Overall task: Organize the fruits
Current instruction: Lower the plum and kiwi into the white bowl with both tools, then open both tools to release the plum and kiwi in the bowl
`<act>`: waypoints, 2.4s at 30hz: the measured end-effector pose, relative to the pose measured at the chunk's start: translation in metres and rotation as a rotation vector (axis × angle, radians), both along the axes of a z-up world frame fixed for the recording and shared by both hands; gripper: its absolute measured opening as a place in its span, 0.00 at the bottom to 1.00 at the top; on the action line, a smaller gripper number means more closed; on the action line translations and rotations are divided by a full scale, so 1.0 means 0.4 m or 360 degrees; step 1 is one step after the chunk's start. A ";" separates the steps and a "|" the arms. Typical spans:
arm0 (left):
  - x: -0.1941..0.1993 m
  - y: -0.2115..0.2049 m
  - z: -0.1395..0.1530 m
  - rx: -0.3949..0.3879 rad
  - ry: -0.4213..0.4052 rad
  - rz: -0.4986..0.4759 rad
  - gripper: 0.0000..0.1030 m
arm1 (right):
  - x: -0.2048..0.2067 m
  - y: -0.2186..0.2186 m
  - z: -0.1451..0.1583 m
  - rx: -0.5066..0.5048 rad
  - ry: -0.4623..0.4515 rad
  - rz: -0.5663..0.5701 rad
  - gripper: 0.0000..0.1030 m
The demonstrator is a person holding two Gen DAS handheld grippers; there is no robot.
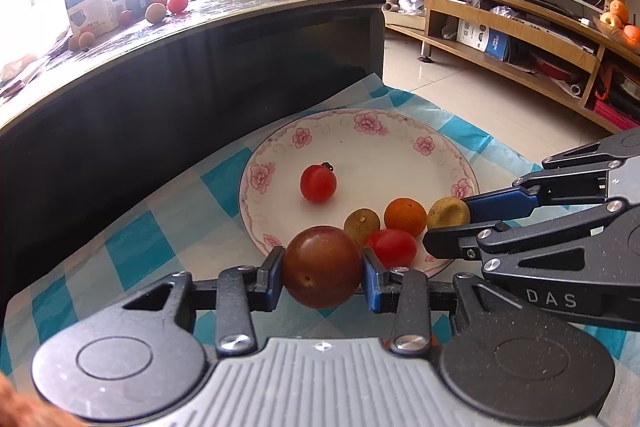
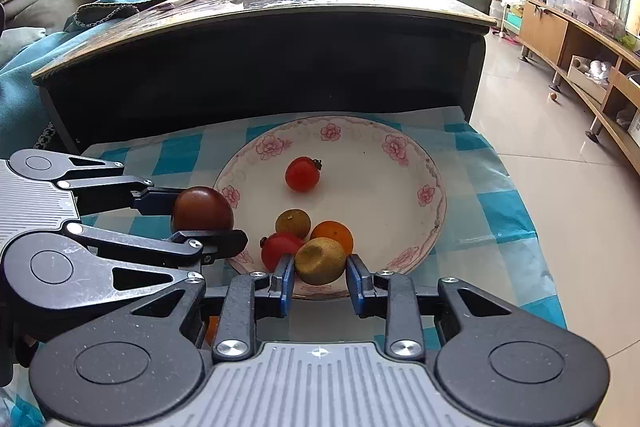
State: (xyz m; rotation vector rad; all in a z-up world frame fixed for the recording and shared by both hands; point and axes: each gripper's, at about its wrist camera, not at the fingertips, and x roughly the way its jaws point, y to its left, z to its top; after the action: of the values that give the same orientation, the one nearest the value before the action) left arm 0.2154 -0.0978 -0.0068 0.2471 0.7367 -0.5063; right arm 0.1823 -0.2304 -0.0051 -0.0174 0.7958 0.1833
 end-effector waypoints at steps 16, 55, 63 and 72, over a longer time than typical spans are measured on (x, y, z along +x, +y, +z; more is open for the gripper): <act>0.015 -0.011 -0.011 0.0011 -0.0033 -0.0010 0.46 | 0.020 -0.008 -0.025 0.0000 0.0001 -0.0045 0.24; 0.020 -0.009 -0.009 -0.0017 -0.0049 0.0029 0.47 | 0.018 -0.011 -0.022 -0.0005 -0.0045 -0.0069 0.29; 0.024 -0.005 -0.006 -0.0057 -0.0040 0.0038 0.47 | 0.014 -0.014 -0.016 0.0001 -0.0063 -0.0078 0.30; 0.023 -0.006 -0.002 -0.0083 -0.0064 0.0041 0.48 | 0.005 -0.019 -0.009 0.0009 -0.0081 -0.0095 0.31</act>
State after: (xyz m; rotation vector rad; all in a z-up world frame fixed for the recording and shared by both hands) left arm 0.2248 -0.1002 -0.0077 0.1981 0.6861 -0.4943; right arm 0.1844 -0.2380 -0.0086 0.0070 0.7443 0.1285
